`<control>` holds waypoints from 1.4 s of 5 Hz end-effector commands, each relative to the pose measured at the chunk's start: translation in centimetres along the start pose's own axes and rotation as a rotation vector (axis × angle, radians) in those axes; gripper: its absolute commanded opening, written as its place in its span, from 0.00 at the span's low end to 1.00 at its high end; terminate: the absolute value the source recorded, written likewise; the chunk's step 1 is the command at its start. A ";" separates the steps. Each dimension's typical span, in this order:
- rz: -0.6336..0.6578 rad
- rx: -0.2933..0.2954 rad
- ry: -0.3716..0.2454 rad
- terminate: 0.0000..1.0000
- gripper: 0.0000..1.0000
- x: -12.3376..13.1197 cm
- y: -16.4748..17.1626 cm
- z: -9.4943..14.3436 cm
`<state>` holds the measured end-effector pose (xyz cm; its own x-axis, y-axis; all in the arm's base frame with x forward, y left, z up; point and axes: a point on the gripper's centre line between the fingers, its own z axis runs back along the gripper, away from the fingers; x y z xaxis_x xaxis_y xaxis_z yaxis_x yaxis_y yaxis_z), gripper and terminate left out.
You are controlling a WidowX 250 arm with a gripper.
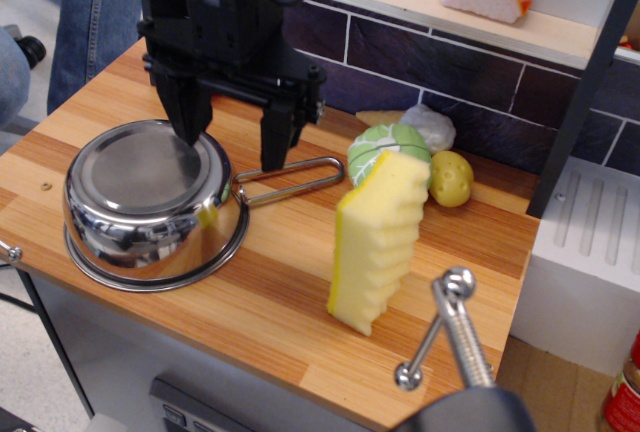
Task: Wipe pot with sponge
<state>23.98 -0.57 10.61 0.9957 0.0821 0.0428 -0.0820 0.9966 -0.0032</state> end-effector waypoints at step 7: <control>-0.086 -0.181 0.006 0.00 1.00 1.6 -8.3 0.0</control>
<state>25.84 -8.75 9.71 0.9998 -0.0075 0.0170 0.0103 0.9856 -0.1686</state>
